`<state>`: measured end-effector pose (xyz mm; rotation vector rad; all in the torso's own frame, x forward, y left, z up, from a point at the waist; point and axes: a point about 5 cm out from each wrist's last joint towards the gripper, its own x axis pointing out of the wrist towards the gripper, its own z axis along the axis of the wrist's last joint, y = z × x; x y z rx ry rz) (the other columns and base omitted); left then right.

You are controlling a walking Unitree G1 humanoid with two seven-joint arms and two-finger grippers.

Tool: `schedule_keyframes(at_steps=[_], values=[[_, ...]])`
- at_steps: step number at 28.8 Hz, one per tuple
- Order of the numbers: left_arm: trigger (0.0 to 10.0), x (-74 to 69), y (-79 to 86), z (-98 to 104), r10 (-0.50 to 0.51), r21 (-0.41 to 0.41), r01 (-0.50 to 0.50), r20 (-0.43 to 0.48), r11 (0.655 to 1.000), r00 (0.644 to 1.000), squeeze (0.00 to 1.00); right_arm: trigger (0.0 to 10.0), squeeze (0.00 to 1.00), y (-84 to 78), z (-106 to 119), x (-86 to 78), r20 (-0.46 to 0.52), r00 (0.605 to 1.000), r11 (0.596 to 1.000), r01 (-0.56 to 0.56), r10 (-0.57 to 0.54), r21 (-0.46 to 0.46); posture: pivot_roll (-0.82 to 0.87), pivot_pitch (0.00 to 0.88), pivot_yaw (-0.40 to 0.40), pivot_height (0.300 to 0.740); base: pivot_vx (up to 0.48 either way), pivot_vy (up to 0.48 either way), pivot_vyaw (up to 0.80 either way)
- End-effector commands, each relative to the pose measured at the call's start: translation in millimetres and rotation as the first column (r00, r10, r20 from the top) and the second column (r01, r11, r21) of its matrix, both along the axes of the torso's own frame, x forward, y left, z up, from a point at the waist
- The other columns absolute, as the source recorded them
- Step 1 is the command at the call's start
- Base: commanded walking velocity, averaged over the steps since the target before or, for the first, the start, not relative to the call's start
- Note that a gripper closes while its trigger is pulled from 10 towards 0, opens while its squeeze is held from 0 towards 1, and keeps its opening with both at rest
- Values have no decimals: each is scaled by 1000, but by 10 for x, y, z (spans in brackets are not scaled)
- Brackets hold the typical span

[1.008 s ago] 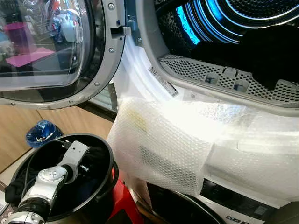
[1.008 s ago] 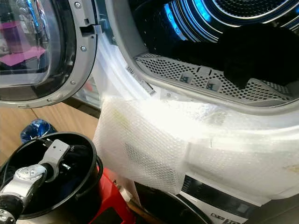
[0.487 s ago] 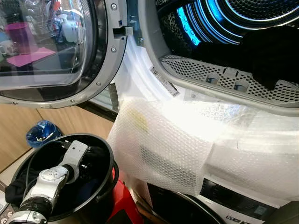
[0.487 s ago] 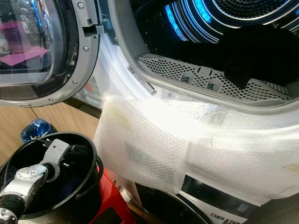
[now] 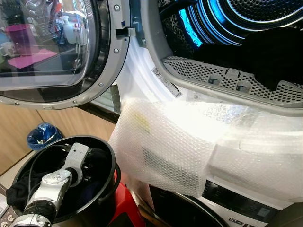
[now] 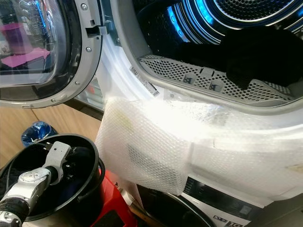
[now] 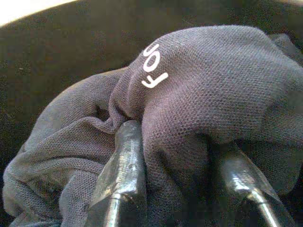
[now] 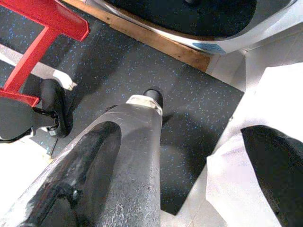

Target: Clothes washing

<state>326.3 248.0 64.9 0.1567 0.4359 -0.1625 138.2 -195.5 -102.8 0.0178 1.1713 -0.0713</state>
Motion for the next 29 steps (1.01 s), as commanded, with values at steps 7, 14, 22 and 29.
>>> schedule_keyframes(at_steps=[7,14,22,29], values=[[0,55,28,294,83,-89,-64,232,994,969,0,10000,0,51,-47,-118,-36,999,1000,-2,2,12,-11,81,29,740,0,0,0],[0,-199,-58,521,-5,-189,81,371,979,929,0,10000,0,82,-20,-30,1,999,999,-38,38,10,14,83,42,740,0,0,0],[0,-924,-235,968,-435,-163,502,321,850,841,0,10000,0,98,35,108,64,988,990,-141,139,30,64,80,37,740,0,0,0],[0,-1027,-216,1433,-589,-99,639,301,763,750,0,10000,0,98,103,268,109,981,986,-164,159,39,74,60,44,740,0,0,0]])
